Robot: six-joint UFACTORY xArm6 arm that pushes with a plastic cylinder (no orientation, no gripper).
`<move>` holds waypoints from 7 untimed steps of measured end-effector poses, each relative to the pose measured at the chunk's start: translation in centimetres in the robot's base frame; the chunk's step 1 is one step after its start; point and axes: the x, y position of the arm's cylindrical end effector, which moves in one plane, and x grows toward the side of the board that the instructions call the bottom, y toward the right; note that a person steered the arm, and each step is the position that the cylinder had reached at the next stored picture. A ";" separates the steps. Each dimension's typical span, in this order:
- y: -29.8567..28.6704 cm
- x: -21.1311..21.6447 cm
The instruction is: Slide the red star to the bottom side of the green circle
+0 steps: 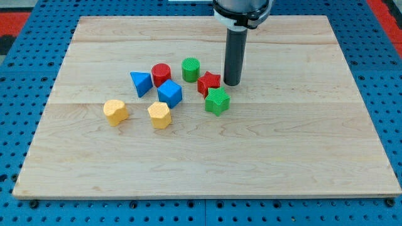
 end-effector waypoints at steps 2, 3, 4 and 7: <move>0.0 0.0; 0.0 0.1; -0.4 0.4; -4.7 0.7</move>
